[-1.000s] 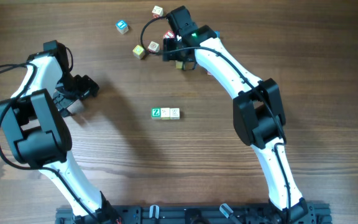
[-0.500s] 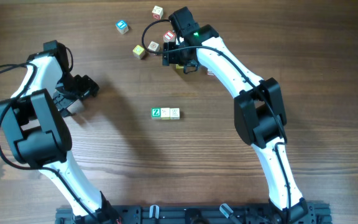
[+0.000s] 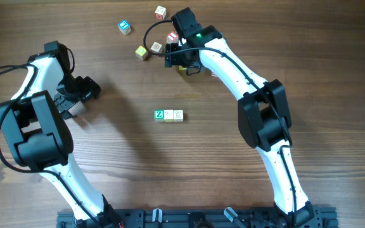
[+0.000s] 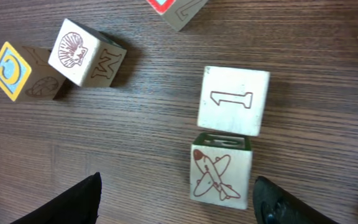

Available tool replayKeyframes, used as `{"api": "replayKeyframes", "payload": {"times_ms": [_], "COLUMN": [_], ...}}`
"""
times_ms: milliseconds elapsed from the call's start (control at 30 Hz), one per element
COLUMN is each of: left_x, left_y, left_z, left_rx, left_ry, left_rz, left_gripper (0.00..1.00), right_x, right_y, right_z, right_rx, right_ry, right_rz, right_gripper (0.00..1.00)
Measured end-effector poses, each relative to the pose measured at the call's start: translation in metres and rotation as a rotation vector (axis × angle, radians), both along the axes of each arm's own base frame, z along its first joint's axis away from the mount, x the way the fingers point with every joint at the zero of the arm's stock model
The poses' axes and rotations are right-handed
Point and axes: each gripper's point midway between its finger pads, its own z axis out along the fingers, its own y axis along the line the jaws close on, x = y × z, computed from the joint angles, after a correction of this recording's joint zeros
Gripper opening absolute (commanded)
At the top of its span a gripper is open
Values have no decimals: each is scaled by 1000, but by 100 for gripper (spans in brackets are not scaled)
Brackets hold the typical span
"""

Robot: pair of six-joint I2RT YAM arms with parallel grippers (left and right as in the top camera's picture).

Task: Form a horizontal line
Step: 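Lower the right gripper and grasp the green-lettered J block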

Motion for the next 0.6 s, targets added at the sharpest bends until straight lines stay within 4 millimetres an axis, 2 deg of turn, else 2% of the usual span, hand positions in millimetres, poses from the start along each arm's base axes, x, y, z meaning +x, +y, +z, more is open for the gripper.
{"api": "replayKeyframes", "payload": {"times_ms": [167, 200, 233, 333, 500, 600], "left_x": [0, 0, 0, 0, 0, 0], "left_y": [0, 0, 0, 0, 0, 0], "left_z": [0, 0, 0, 0, 0, 0], "left_rx": [0, 0, 0, 0, 0, 0], "left_ry": [0, 0, 0, 0, 0, 0], "left_rz": [0, 0, 0, 0, 0, 0], "left_gripper": [100, 100, 100, 100, 100, 100], "right_x": [3, 4, 5, 12, 22, 23], "right_y": [-8, -11, -14, -20, -22, -23], "right_z": [-19, -25, -30, -30, -26, -26], "right_rx": [-62, -80, -101, -134, -147, -149], "right_ry": [-5, -5, -5, -42, -89, -91], "right_rz": [-21, -28, -35, -58, -77, -78], "right_gripper": [78, 77, 71, 58, 54, 45]}}
